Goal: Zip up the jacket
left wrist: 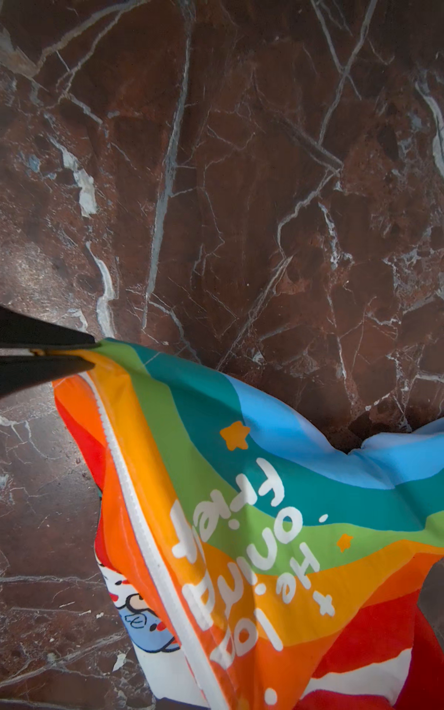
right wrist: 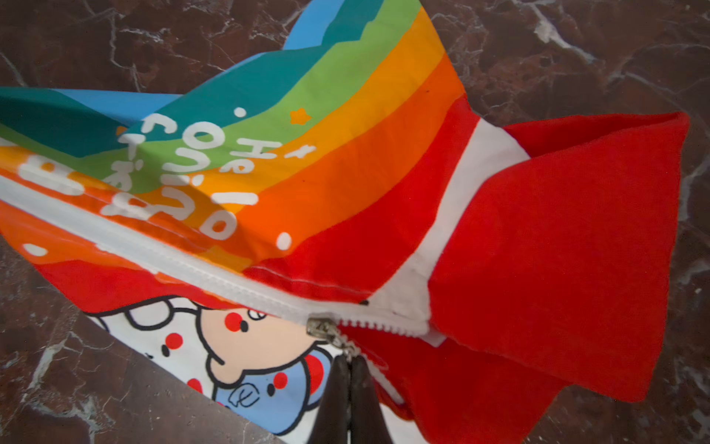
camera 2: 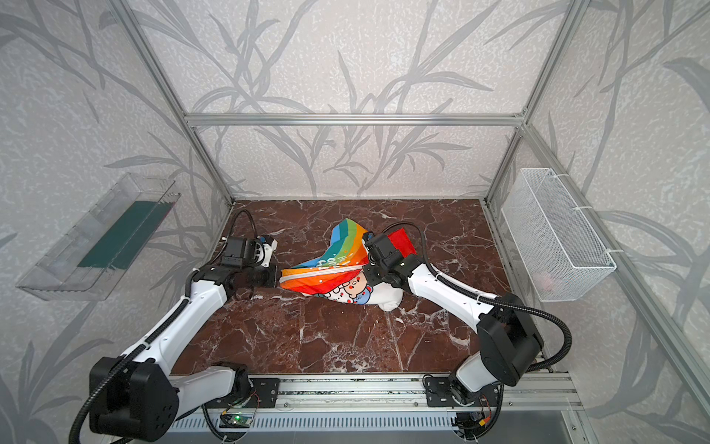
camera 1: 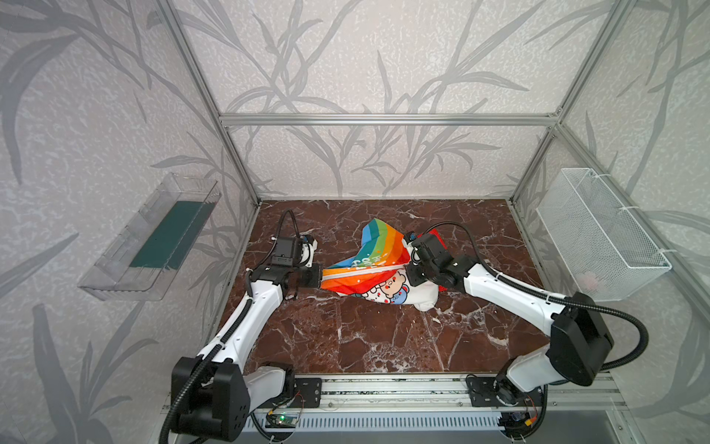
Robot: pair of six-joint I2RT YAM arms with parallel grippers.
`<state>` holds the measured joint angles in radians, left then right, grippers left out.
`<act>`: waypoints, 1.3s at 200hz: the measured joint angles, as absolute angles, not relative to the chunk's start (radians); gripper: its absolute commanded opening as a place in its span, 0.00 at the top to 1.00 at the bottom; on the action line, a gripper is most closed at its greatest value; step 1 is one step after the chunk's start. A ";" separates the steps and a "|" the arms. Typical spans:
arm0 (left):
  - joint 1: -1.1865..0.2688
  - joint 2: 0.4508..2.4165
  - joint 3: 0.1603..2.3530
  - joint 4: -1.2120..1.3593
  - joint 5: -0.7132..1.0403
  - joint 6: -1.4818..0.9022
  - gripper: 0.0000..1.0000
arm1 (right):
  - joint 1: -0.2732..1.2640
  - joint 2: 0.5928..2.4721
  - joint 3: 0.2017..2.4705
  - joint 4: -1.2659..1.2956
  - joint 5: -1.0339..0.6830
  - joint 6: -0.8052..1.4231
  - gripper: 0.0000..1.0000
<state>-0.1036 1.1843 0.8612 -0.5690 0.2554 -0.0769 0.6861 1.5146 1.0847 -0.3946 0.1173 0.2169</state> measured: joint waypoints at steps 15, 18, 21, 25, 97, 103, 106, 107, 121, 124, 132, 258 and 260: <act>-0.096 1.184 0.861 -0.569 0.255 -0.074 1.00 | 0.677 1.510 1.083 -0.415 0.144 0.218 1.00; -0.094 1.184 0.861 -0.569 0.255 -0.074 1.00 | 0.676 1.509 1.083 -0.419 0.151 0.219 1.00; -0.094 1.184 0.861 -0.569 0.255 -0.073 1.00 | 0.675 1.508 1.083 -0.423 0.156 0.219 1.00; -0.092 1.184 0.861 -0.569 0.255 -0.073 1.00 | 0.674 1.505 1.082 -0.427 0.163 0.221 1.00; -0.088 1.185 0.861 -0.550 0.262 -0.072 0.01 | 0.665 1.467 1.073 -0.476 0.275 0.253 0.01; -0.087 1.184 0.859 -0.538 0.252 -0.072 0.01 | 0.665 1.455 1.071 -0.479 0.294 0.252 0.01; -0.087 1.183 0.856 -0.528 0.249 -0.072 0.01 | 0.665 1.449 1.070 -0.478 0.304 0.252 0.01; -0.087 1.182 0.854 -0.523 0.245 -0.072 0.01 | 0.665 1.446 1.069 -0.479 0.308 0.252 0.01; -0.086 1.152 0.810 -0.440 0.190 -0.080 0.01 | 0.665 1.396 1.043 -0.459 0.368 0.240 0.01; -0.086 1.139 0.793 -0.417 0.176 -0.083 0.01 | 0.665 1.384 1.034 -0.450 0.383 0.234 0.01; -0.084 1.100 0.739 -0.346 0.133 -0.090 0.01 | 0.665 1.348 1.001 -0.420 0.434 0.218 0.01; -0.072 1.250 0.296 0.712 -0.292 -0.028 0.01 | 0.366 1.397 0.519 0.521 0.556 -0.121 0.01; -0.072 1.261 0.295 0.722 -0.295 -0.028 0.01 | 0.364 1.398 0.520 0.527 0.549 -0.121 0.01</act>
<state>-0.0715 1.2606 0.2947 0.7219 -0.2947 -0.0284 0.3637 1.3975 0.5201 0.5266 0.5488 -0.1207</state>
